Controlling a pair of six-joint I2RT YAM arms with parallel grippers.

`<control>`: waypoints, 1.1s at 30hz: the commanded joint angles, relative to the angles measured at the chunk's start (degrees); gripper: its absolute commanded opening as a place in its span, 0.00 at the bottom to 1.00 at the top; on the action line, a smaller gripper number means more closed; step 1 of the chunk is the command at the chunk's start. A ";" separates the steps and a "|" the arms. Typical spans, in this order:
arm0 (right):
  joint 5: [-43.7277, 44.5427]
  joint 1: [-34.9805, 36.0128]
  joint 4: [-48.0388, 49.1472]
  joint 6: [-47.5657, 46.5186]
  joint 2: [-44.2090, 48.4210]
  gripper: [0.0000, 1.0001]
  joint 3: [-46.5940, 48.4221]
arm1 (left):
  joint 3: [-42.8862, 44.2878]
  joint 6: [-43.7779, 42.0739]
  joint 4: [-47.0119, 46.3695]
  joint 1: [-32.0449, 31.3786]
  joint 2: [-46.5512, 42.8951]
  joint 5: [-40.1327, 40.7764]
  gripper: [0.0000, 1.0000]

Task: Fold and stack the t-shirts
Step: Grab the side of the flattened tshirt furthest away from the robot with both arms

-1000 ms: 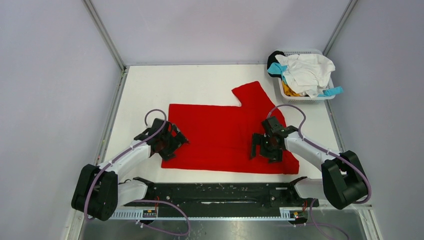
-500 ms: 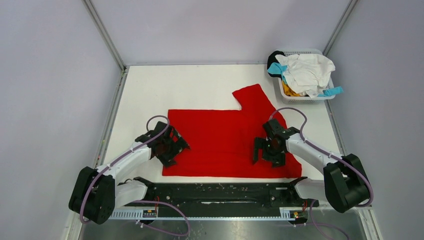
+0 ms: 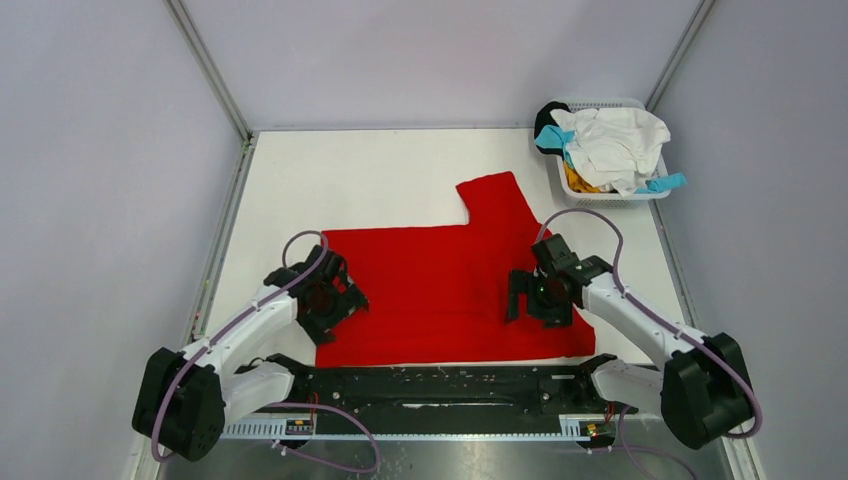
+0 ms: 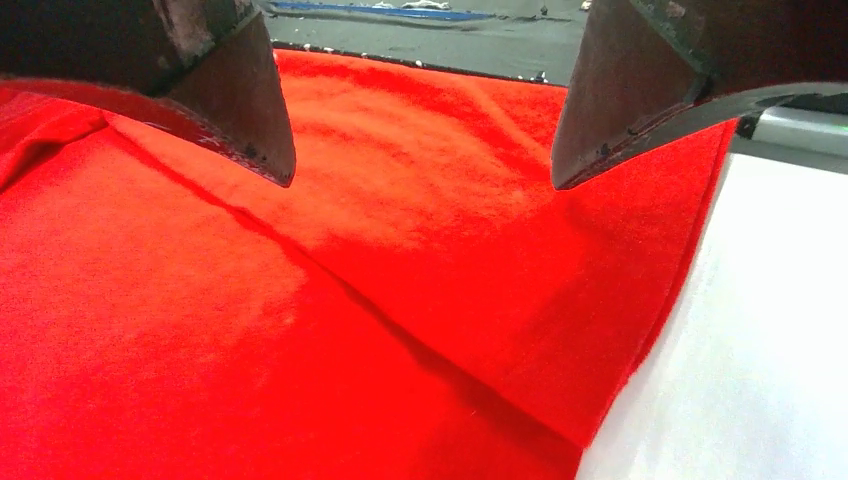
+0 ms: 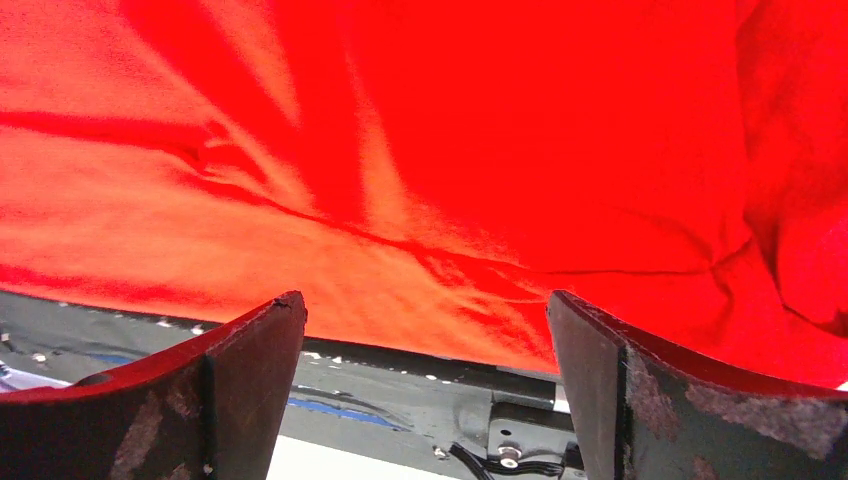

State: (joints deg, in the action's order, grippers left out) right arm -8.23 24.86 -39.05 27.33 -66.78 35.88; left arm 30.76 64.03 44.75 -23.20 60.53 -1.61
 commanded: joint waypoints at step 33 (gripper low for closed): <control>3.21 0.19 8.10 -5.81 -0.31 0.98 10.30 | 50.01 -20.52 -3.73 21.97 53.86 9.10 0.49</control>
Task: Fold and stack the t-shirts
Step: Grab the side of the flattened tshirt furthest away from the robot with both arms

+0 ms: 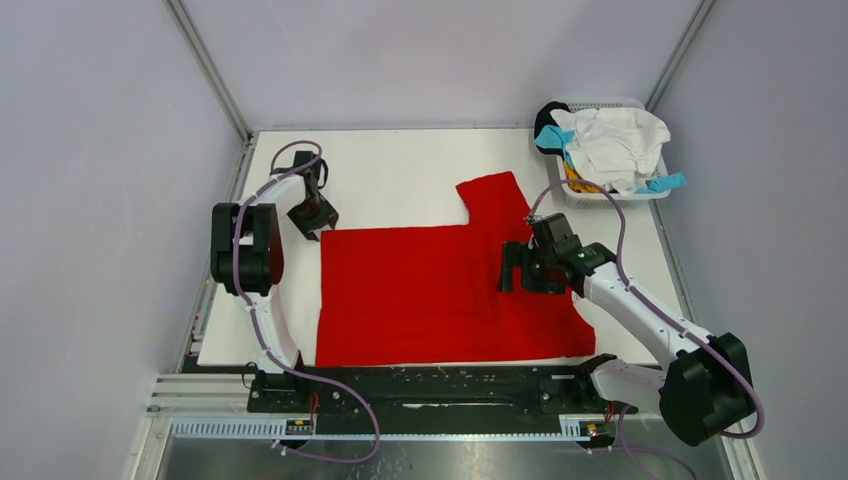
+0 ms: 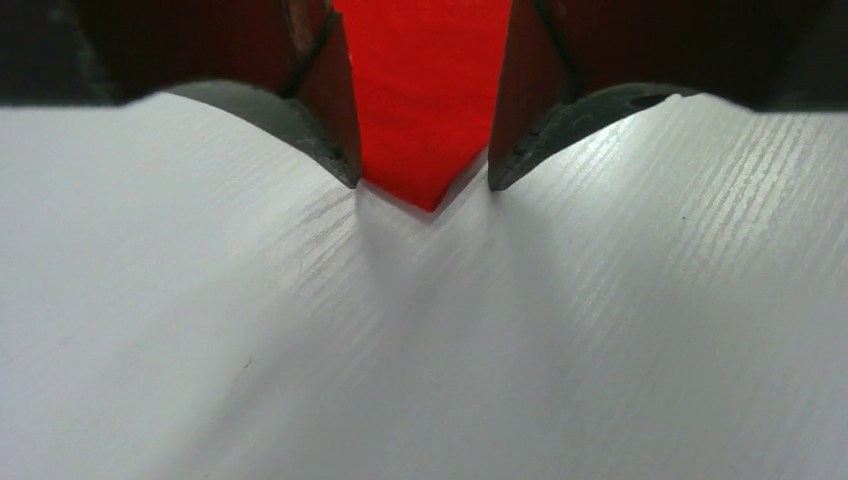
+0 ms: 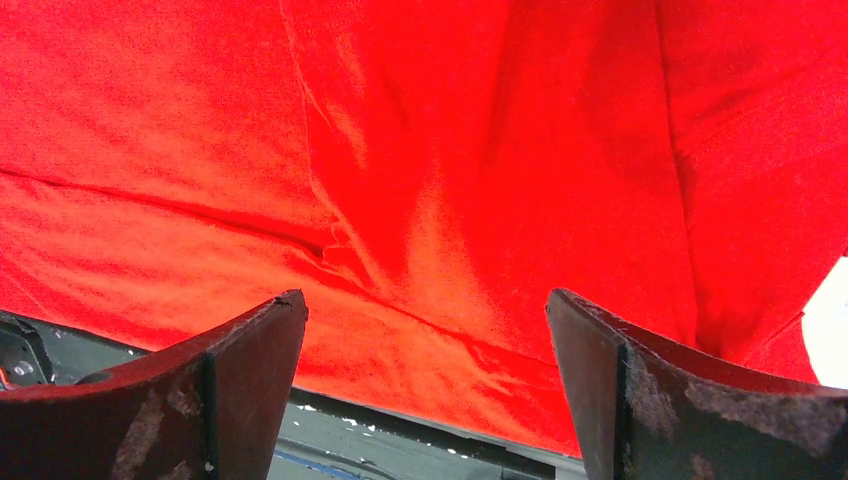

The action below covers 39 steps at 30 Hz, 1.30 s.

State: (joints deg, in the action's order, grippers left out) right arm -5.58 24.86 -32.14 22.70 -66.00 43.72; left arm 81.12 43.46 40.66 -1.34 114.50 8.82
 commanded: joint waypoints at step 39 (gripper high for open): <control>-2.38 -15.23 -9.52 4.08 -82.61 0.99 101.38 | -3.14 -2.59 1.95 -2.17 -4.32 -2.81 0.00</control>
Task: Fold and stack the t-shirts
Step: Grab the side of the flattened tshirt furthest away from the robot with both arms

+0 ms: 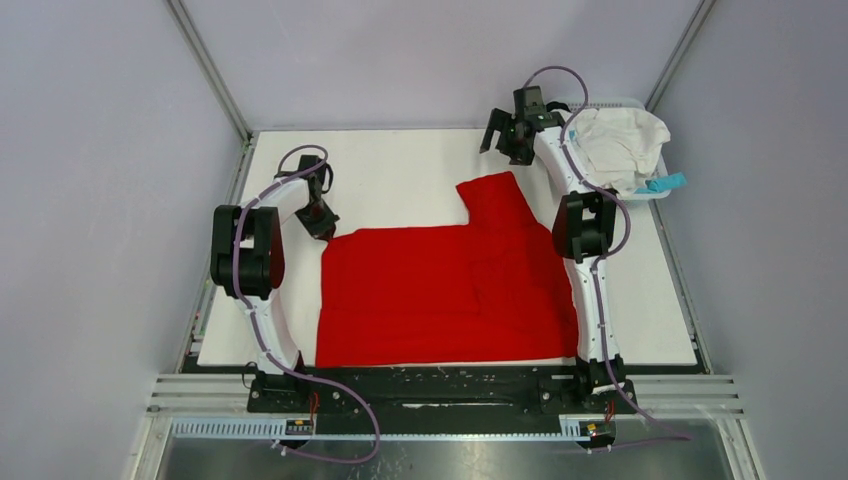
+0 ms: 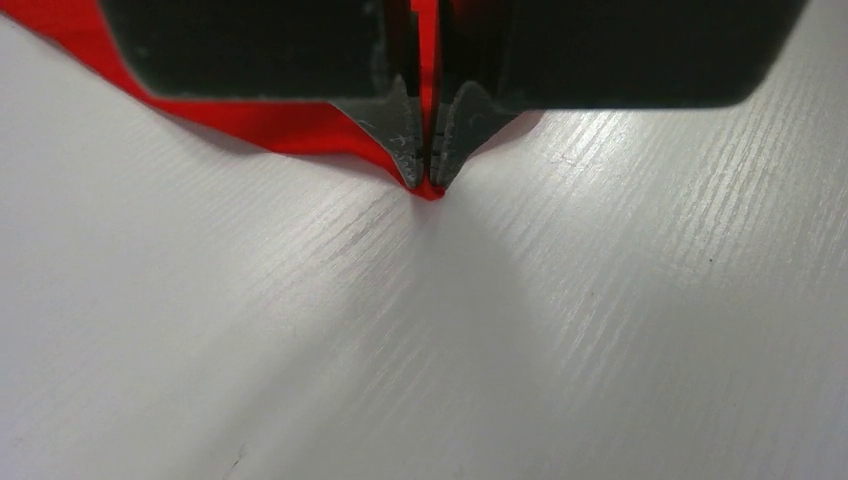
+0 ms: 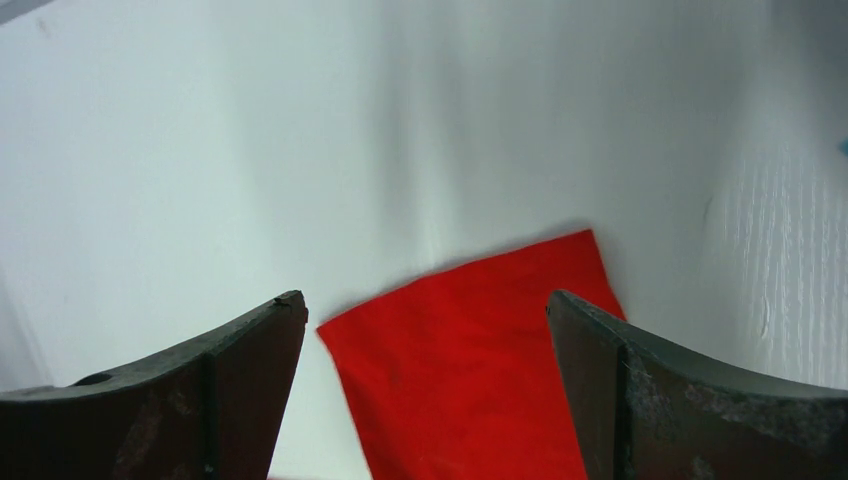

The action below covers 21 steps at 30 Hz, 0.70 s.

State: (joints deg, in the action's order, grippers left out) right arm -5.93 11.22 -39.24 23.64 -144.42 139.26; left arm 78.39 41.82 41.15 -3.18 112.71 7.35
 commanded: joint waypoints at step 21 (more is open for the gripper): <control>-9.54 -0.64 -6.29 -1.78 -7.09 0.99 2.86 | -0.58 -0.43 2.49 -0.34 -5.15 -2.11 0.00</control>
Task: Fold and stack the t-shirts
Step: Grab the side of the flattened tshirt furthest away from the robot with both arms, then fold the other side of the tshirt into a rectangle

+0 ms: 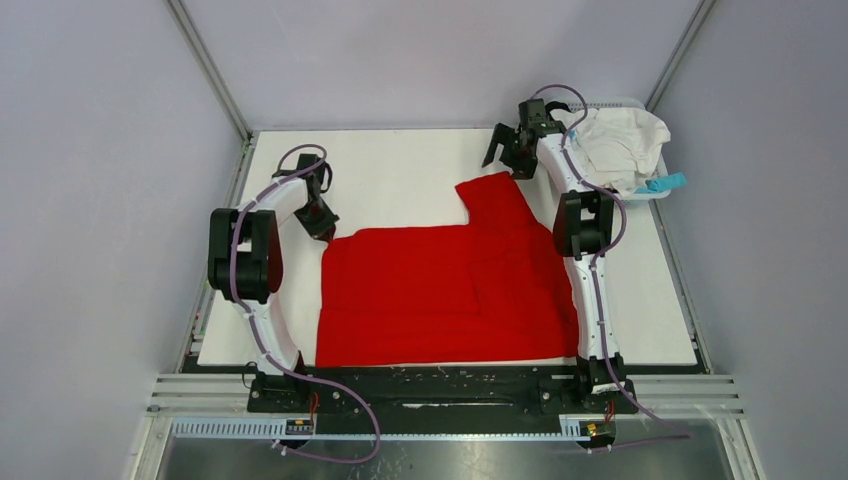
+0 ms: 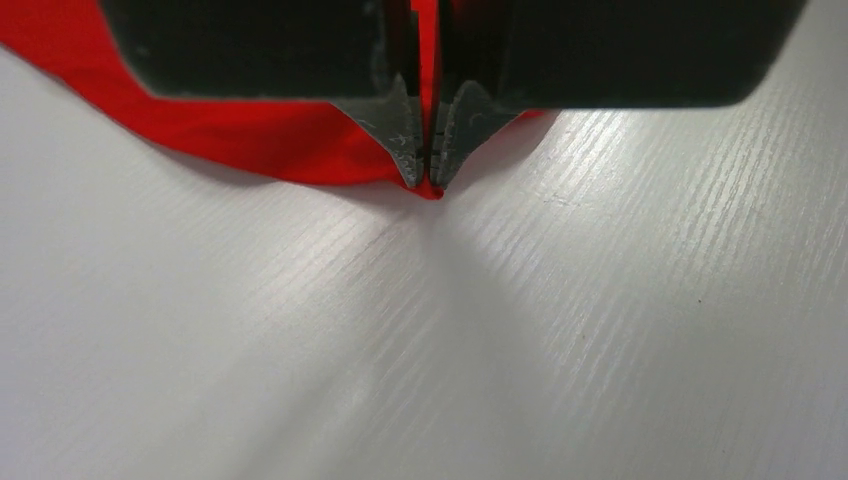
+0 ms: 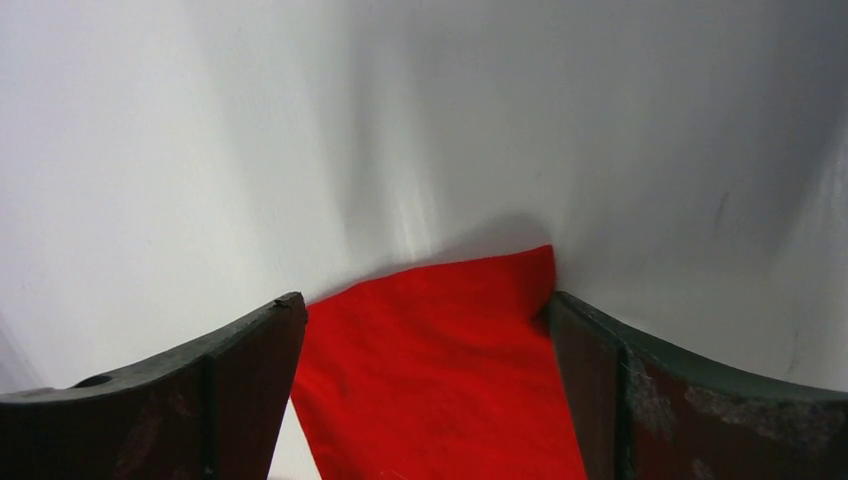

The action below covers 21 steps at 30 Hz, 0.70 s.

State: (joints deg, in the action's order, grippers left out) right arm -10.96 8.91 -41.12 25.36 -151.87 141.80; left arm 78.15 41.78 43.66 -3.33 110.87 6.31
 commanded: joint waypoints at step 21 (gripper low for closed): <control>5.29 3.21 -9.56 -7.95 0.37 0.00 4.41 | 0.23 -1.40 0.72 -0.27 -5.10 -0.25 0.00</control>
State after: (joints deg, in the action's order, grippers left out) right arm -5.43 11.94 -50.28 19.64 -151.89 142.71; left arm 77.45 41.41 44.14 -3.36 108.81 6.24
